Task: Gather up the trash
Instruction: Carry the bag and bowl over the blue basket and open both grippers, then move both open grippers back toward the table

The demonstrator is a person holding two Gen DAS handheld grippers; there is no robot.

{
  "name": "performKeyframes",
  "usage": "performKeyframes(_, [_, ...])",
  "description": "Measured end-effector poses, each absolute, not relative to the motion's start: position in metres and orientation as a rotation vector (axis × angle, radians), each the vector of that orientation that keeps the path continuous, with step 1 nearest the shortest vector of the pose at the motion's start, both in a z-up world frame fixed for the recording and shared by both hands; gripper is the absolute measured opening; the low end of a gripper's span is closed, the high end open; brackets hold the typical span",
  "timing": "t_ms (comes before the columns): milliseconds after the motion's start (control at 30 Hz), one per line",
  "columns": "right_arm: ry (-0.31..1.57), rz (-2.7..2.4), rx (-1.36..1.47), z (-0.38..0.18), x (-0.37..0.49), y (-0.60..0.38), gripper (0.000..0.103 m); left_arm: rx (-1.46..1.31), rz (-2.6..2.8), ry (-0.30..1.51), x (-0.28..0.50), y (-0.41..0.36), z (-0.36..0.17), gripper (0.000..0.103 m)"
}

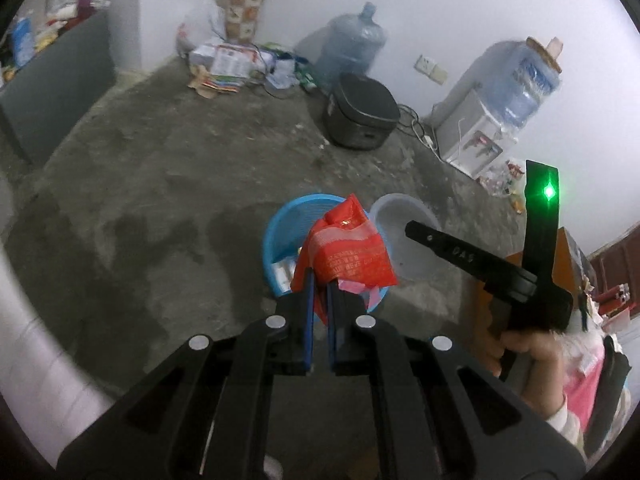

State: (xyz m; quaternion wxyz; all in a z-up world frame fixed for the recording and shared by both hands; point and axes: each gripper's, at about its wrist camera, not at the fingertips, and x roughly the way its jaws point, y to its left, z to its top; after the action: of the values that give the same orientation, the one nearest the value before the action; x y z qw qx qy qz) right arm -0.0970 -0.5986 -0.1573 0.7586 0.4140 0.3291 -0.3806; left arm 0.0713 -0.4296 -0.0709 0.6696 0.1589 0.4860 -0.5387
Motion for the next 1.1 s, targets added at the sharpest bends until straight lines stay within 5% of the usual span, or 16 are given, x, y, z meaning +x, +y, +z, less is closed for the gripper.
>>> performKeyframes(67, [0.729,-0.836,0.952,-0.176,-0.1,-0.612,0.026,0.363,-1.239,1.118,0.066,-0.453,-0.093,0.006])
performKeyframes(100, [0.739,-0.837,0.986,-0.186,-0.101,-0.619,0.052,0.367,-1.236,1.135,0.065,-0.464,-0.106,0.013])
performKeyframes(133, [0.746,-0.852,1.004,-0.195,-0.104,-0.623,0.057,0.365,-1.227,1.145,0.063,-0.472,-0.114,0.022])
performKeyframes(233, [0.749,-0.857,0.99,-0.203,-0.108,-0.624,0.06,0.331,-1.214,1.167,0.063,-0.478,-0.133,0.034])
performKeyframes(900, [0.641,-0.713,0.964,-0.16,-0.109,-0.606,0.061,0.262,-1.262,1.083,0.064,-0.461,-0.089,0.039])
performKeyframes(1100, [0.641,-0.641,0.978,-0.156,-0.1,-0.597,0.065,0.288,-1.234,1.04,0.061,-0.423,-0.058,0.05])
